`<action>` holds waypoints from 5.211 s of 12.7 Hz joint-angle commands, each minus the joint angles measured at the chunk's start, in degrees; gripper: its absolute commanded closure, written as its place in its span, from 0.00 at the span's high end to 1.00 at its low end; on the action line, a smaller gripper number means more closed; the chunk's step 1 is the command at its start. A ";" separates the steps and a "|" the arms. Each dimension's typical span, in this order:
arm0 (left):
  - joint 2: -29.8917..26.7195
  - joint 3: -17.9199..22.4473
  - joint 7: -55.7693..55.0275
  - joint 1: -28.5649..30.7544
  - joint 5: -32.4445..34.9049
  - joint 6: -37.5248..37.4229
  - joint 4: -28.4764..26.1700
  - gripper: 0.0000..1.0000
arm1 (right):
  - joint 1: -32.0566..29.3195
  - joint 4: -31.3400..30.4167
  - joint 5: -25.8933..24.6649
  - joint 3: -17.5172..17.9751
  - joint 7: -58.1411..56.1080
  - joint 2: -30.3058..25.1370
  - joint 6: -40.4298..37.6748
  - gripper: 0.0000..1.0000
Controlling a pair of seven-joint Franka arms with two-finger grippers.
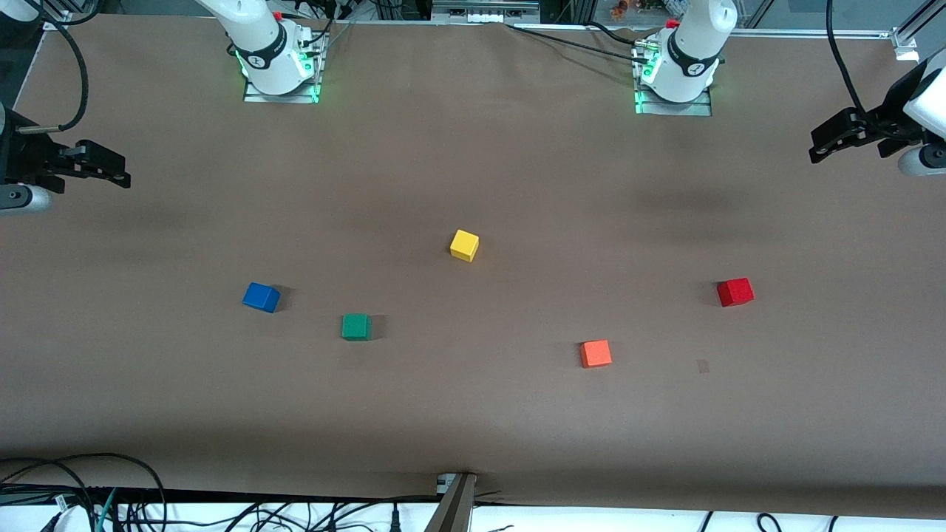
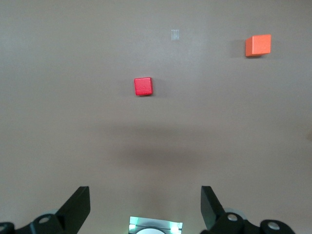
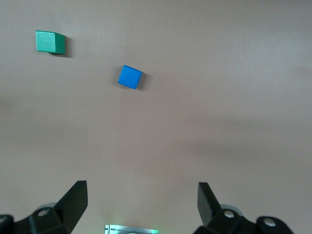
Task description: Pass red block to right arm, stack on blue
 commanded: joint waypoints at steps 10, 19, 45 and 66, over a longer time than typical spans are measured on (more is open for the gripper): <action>-0.63 0.52 1.64 -0.78 0.40 2.14 -0.08 1.00 | -0.68 0.99 1.01 0.35 0.09 0.39 -0.17 1.00; 0.77 0.97 3.23 -0.07 1.02 2.14 0.45 1.00 | -0.68 0.99 1.01 0.26 0.09 0.39 -0.17 1.00; 10.00 0.79 3.76 6.52 -1.45 26.73 -22.48 1.00 | -0.59 1.07 0.93 0.26 -0.79 0.39 -0.08 1.00; 28.99 0.70 7.45 6.52 -1.36 61.56 -29.08 0.08 | -0.50 1.07 0.93 0.26 -0.70 0.39 0.01 1.00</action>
